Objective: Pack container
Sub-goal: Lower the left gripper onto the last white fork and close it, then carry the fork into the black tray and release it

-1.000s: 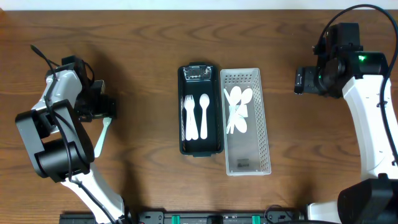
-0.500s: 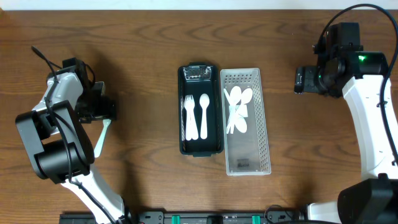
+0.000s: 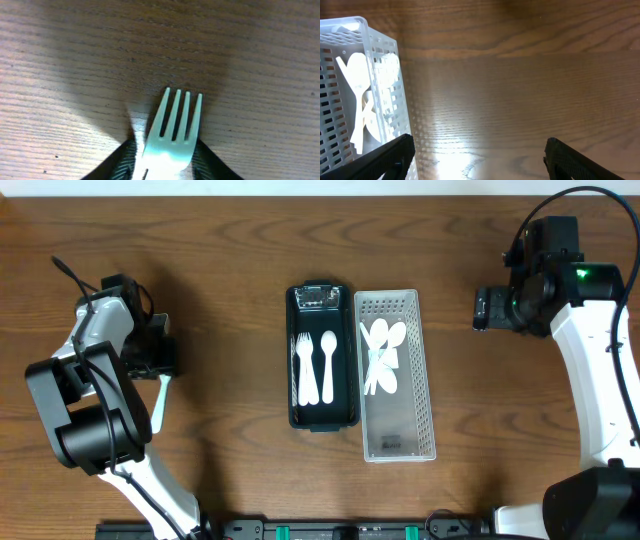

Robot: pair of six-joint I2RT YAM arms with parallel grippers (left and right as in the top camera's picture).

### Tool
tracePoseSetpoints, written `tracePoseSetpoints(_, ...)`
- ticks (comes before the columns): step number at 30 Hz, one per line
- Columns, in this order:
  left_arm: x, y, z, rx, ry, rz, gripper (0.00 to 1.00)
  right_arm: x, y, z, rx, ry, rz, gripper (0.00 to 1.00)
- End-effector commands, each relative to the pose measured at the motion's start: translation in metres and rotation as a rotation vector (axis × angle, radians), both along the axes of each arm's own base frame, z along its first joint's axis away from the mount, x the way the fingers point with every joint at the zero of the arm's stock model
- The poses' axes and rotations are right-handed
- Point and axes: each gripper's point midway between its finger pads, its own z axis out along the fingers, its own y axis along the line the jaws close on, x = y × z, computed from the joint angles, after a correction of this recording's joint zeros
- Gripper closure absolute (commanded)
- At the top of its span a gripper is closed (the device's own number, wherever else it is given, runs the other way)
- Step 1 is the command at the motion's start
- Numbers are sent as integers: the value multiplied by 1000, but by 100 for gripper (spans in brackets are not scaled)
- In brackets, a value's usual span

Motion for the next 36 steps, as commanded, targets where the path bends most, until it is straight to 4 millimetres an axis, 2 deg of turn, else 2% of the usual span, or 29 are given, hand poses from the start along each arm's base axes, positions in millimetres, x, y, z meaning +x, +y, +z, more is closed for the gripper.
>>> tracePoseSetpoints(1, -15, -2, -14, 9, 61, -4, 68, 0, -4, 0, -15, -2, 5, 13)
tracePoseSetpoints(5, -13, -7, -14, 10, 61, -19, 78, 1, -4, 0, -15, -3, 5, 13)
tracePoseSetpoints(12, -10, -17, -14, 13, 62, -52, 81, 2, -4, 1, -15, -7, 5, 14)
tracePoseSetpoints(14, -9, -20, -13, 14, 61, -63, 88, 2, -4, 1, -15, -7, 5, 13)
tracePoseSetpoints(19, -2, -30, -3, 22, 38, -89, 91, 1, -4, 1, -15, -6, 5, 13)
tracePoseSetpoints(22, 10, -39, 17, 37, -15, -102, 92, 2, -4, 1, -15, -7, 5, 13)
tracePoseSetpoints(27, 31, -66, 74, 59, -130, -152, 94, 2, -4, 1, -15, -7, 5, 13)
tracePoseSetpoints(31, 40, -99, 125, 65, -247, -162, 94, 1, -4, 1, -15, -6, 5, 13)
tracePoseSetpoints(36, 45, -155, 178, 30, -408, -158, 94, 1, -4, 1, -15, -6, 5, 13)
